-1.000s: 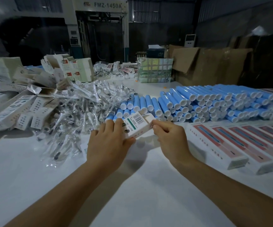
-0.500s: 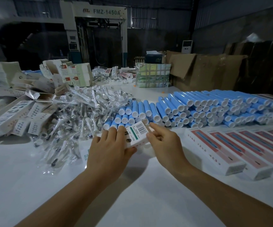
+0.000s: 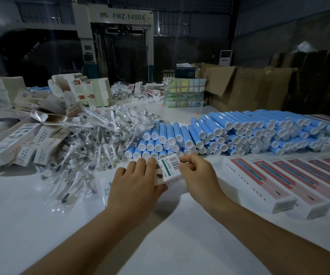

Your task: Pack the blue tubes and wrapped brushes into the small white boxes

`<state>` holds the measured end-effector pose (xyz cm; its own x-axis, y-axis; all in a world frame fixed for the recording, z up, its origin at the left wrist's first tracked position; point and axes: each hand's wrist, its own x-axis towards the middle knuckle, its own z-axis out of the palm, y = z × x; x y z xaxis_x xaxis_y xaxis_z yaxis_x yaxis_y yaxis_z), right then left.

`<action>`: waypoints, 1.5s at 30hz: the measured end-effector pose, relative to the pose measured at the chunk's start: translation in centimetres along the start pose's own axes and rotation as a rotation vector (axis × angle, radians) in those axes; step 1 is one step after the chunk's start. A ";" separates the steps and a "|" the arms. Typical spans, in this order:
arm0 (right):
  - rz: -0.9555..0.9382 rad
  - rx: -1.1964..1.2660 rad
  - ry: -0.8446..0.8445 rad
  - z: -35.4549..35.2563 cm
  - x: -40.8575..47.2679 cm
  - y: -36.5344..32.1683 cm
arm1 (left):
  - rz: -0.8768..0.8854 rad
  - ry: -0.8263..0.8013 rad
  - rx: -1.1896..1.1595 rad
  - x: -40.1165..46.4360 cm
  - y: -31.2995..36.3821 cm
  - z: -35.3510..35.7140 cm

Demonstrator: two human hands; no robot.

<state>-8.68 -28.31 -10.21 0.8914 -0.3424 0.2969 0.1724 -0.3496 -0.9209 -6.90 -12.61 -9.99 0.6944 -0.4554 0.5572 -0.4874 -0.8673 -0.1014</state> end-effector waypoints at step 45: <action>0.164 0.458 -0.277 0.0 -0.5 -0.8 | 0.029 0.051 0.021 -0.7 0.2 -0.1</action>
<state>-9.31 -27.88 -9.66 0.9881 -0.0968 0.1198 0.1315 0.1251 -0.9834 -7.52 -12.49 -10.31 0.6521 -0.4698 0.5951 -0.4954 -0.8582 -0.1347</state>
